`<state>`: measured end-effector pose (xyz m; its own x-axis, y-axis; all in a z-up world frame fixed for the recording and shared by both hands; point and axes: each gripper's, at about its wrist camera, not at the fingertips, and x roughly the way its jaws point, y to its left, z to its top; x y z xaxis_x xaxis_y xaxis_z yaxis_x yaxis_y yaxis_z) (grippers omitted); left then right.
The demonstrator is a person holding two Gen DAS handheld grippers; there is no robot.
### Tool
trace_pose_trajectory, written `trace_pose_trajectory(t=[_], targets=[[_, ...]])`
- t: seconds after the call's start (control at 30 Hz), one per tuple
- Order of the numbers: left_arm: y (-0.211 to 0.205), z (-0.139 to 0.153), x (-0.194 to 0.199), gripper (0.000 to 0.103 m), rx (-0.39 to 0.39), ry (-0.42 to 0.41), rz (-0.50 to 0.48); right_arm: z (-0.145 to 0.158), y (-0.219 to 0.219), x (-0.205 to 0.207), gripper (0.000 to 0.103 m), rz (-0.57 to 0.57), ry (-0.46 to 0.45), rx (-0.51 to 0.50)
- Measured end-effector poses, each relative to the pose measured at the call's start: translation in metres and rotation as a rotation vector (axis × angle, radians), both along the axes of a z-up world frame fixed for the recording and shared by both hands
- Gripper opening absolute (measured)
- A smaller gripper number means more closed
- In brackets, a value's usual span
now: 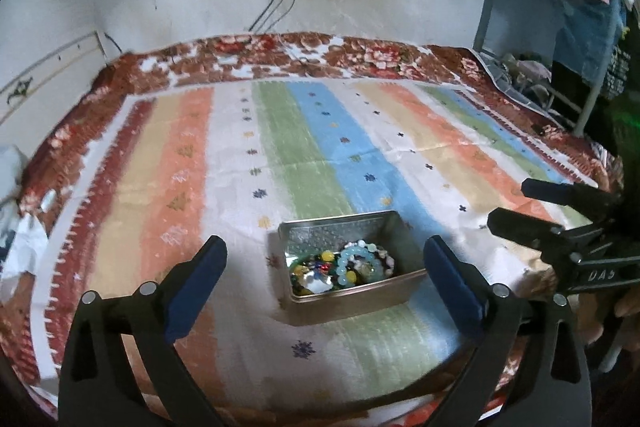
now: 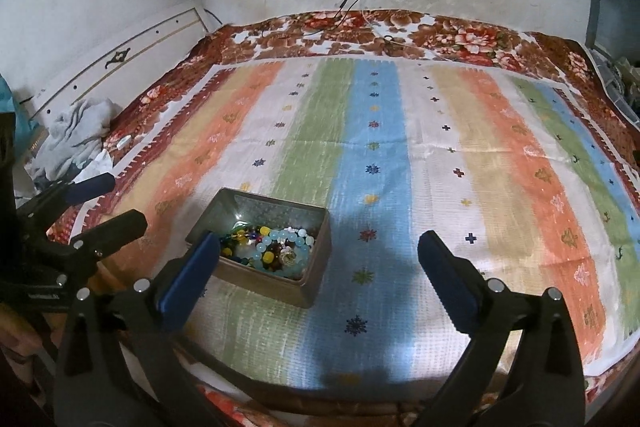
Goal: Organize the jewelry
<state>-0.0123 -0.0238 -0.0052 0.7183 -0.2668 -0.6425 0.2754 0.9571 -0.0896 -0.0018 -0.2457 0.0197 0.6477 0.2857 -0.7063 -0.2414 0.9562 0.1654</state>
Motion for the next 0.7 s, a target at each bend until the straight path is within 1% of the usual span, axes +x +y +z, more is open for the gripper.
trace_pose_trajectory(t=[0.2,0.5,0.7], targets=[[-0.0076,0.0042,-0.0089,0.097,0.056,-0.058,-0.005,0.0011,-0.0017,-0.0053,0.098,-0.007,-0.025,-0.008],[-0.0062,0.0082,-0.0108,0.097,0.059,-0.091,0.023,0.0014,-0.0013,-0.0082,0.098,-0.012,-0.040,-0.019],[-0.0039,0.0067,-0.0079,0.097,0.047,-0.078,0.031,-0.0012,0.0005,-0.0071,0.098,0.002,-0.033,-0.024]])
